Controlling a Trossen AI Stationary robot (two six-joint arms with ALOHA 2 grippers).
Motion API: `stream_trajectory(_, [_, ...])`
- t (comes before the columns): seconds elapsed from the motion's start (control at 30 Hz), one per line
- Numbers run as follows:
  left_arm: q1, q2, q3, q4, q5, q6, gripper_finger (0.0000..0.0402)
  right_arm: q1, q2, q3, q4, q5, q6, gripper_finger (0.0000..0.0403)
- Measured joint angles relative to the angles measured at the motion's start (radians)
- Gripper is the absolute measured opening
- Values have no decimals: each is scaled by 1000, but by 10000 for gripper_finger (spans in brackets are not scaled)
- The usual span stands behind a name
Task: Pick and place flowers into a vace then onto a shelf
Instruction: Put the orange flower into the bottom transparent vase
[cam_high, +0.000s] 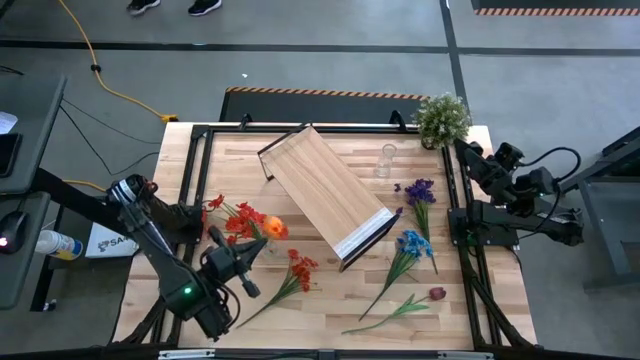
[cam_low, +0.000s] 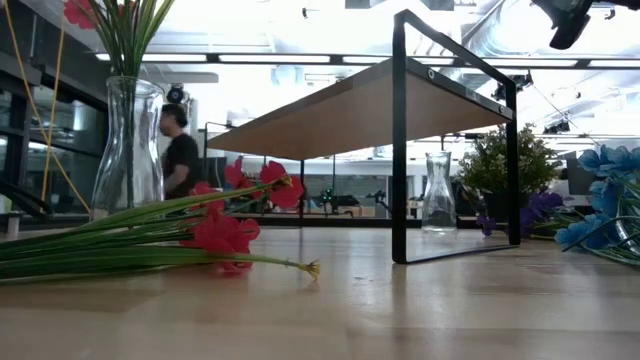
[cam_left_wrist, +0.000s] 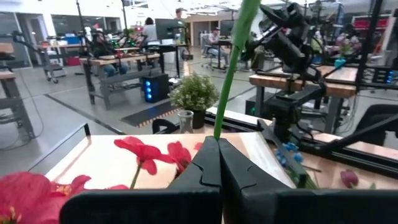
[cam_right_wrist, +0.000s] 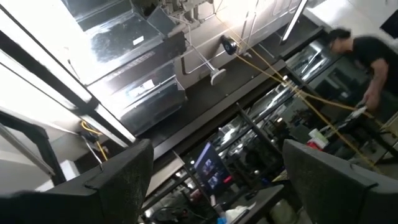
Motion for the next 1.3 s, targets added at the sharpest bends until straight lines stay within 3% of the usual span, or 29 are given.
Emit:
stream_trajectory(0.77, [42,0,-109,94,0,-50,21,0,0,0,-6,-8,-5,344])
stream_trajectory(1.3, [42,0,-161,132,-2,12,21,0,0,0,-21,-32,-23,344])
